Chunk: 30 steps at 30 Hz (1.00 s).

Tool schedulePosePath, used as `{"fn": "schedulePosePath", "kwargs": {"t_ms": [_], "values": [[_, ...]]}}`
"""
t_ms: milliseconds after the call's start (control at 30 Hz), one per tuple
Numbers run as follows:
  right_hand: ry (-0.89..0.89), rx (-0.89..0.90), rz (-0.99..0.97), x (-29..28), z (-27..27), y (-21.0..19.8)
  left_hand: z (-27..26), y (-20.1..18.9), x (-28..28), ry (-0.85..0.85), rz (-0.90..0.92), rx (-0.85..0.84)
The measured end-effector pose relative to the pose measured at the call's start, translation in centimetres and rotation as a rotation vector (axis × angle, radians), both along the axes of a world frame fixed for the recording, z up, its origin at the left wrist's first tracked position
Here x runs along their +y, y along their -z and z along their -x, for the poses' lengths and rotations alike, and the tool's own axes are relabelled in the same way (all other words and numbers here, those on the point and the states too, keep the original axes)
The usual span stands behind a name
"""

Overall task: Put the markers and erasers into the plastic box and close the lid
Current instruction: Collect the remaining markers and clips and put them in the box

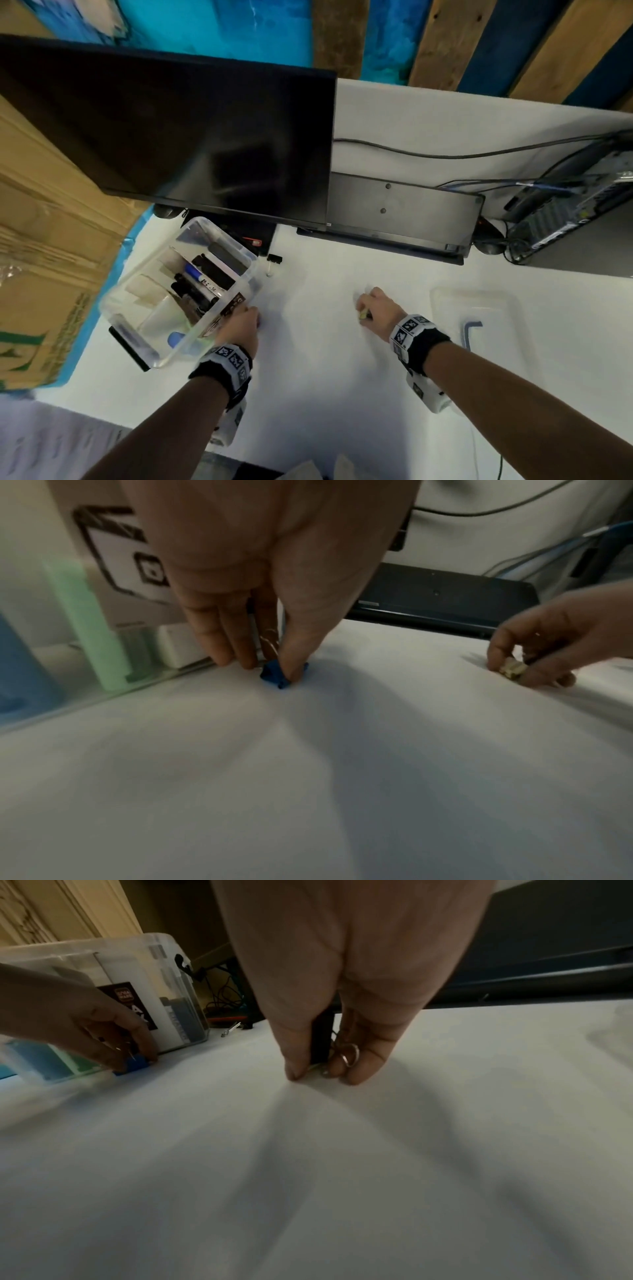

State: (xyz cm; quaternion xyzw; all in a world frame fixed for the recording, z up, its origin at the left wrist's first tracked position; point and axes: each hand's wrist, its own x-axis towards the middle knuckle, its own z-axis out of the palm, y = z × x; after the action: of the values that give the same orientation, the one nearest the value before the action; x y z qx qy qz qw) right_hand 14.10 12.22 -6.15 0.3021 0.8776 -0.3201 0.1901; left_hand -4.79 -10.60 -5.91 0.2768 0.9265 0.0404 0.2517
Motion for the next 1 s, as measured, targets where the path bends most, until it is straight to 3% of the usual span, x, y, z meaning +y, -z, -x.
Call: {"fn": "schedulePosePath", "kwargs": {"t_ms": [167, 400, 567, 700, 1000], "values": [[-0.090, 0.055, 0.084, -0.6, 2.7, -0.2, 0.9, 0.2, -0.1, -0.075, -0.094, -0.009], [-0.152, 0.168, 0.064, -1.6, 13.8, -2.8, 0.9, 0.5, -0.4, -0.054, -0.168, -0.078], [-0.201, 0.142, 0.009, -2.9, 19.8, -1.4, 1.4, 0.4, -0.3, -0.057, -0.166, -0.124], [-0.210, 0.130, 0.004, -3.8, 21.2, 0.2, 1.7, 0.5, 0.0, -0.115, -0.164, -0.183], [-0.272, 0.213, -0.017, -4.6, 19.5, 1.4, 1.4, 0.3, 0.1, -0.032, -0.079, -0.105]]}}
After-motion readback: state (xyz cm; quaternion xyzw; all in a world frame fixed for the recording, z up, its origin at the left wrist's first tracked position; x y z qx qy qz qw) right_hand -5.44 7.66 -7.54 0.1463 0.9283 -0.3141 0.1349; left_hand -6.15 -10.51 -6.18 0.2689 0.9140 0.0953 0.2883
